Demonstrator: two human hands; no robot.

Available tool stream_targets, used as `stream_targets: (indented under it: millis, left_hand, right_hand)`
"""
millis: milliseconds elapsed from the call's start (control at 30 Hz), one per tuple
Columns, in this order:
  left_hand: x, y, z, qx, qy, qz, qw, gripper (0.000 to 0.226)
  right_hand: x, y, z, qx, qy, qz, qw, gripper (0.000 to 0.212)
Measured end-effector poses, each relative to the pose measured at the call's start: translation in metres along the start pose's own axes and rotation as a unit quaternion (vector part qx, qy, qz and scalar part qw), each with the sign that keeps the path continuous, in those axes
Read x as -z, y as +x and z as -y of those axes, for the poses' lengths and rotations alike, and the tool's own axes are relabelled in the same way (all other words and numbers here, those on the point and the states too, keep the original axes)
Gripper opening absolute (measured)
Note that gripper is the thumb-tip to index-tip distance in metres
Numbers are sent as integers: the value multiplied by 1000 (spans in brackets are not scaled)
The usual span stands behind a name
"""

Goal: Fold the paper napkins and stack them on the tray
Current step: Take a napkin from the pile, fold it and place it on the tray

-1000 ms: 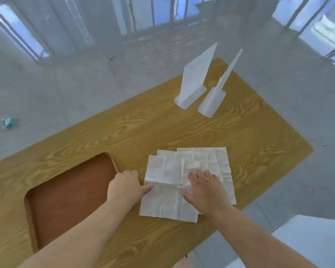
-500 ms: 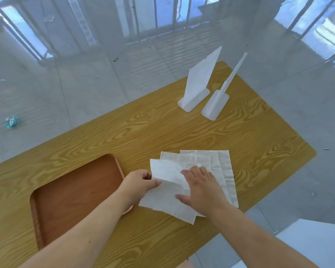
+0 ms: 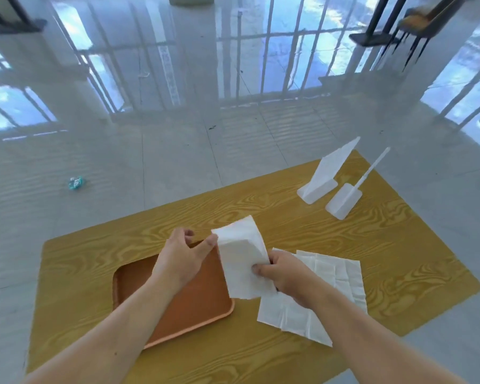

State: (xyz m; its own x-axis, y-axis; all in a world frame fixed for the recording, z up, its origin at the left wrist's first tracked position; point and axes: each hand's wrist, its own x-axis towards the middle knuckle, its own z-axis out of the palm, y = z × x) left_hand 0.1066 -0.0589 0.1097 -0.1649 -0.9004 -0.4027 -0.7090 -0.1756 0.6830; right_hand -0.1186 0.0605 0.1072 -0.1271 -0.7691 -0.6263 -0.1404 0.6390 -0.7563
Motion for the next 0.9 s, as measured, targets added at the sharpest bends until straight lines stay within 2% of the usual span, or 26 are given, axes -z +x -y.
stream_targets:
  millis: [67,133,200,233,300,367,467,500,567,633,700,833,900]
  left_hand:
    - [12,-9,16,73,-18,66,995,112]
    - [22,-22,34,137,-66,170,974,119]
    - [27,-34,48,159,-182,266,933,104]
    - [28,-40,52,153,-241,282,916,89]
    - [36,-46,57,127,-329,261,899,68]
    - [44,-46,61,91,-379,206,898,63]
    - [61,-47,64,72,-380,125,914,83]
    - [68,-47,67,64,-371,107,920,95]
    - [79,-49,71,47,-366,92,925,109]
    - [88,-51,76,29,-362,98,927,112]
    - [97,-53,78,0,-318,108,942,101]
    - [111,-58,73,-85,-146,72,983,29]
    - [115,-58,68,-129,-50,33,990,8]
  right_hand:
    - [-12,-1,15,-15,123,48,991,20]
    - [-29,-2,30,-17,176,79,981,28]
    - [-49,-1,41,-13,183,92,979,31]
    - [-57,-1,44,-8,178,95,979,31]
    - [-76,-3,51,8,153,93,984,29]
    - [-94,-4,57,34,96,53,993,33]
    - [-113,-6,65,59,28,-29,997,71]
    - [-118,-7,67,71,18,-38,997,87]
    - [-127,-10,72,103,5,-35,994,100]
    - [-133,-14,77,132,-11,-26,991,94]
    - [-139,-17,81,155,-34,-25,987,74]
    - [-144,-27,90,194,-152,-63,967,19]
    - [-143,-31,93,219,-214,-94,947,12]
